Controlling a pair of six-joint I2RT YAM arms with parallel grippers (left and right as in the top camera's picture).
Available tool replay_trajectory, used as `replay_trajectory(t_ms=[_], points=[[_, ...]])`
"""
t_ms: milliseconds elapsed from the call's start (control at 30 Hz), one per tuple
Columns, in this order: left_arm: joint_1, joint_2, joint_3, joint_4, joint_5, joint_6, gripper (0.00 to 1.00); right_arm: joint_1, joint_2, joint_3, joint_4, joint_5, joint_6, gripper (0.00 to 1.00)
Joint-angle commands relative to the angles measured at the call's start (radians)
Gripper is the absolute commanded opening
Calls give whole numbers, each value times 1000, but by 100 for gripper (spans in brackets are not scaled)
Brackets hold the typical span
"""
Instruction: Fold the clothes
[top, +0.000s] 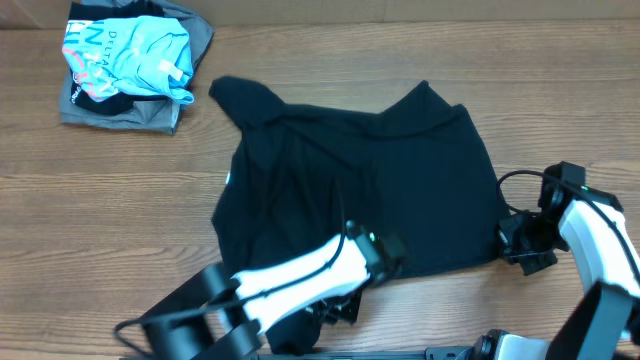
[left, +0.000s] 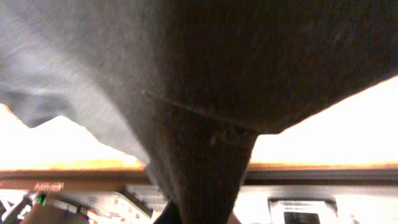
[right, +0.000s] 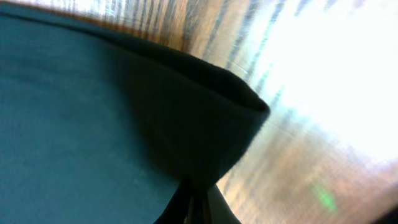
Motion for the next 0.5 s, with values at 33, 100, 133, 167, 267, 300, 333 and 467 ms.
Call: replay_trajectory(t_ms=[33,100,133,167,267,300,333,467], points=[[-61,-121,-3,-56,29,-105,4,-7,-145,33,-33,24,31,4],[-77,-157,-3,-85,33,-109,4,-7,-224,33,-47,23,27,4],[-78,-169,-3,-99,37,-109,4,-7,-254,33,-56,23,27,4],[-78,-175,-3,-112,42,-113,4,-7,-277,33,-65,23,27,4],[-76,-183,-3,-157,53,-128,4,-7,-330,33,-97,37,24,4],[-76,-183,-3,-167,52,-127,4,-7,-343,33,-104,51,24,4],[-76,-183,-3,-168,51,-127,4,-7,-349,33,-106,64,24,4],[-72,-183,-3,-167,8,-127,4,-7,-352,33,-92,72,24,4]])
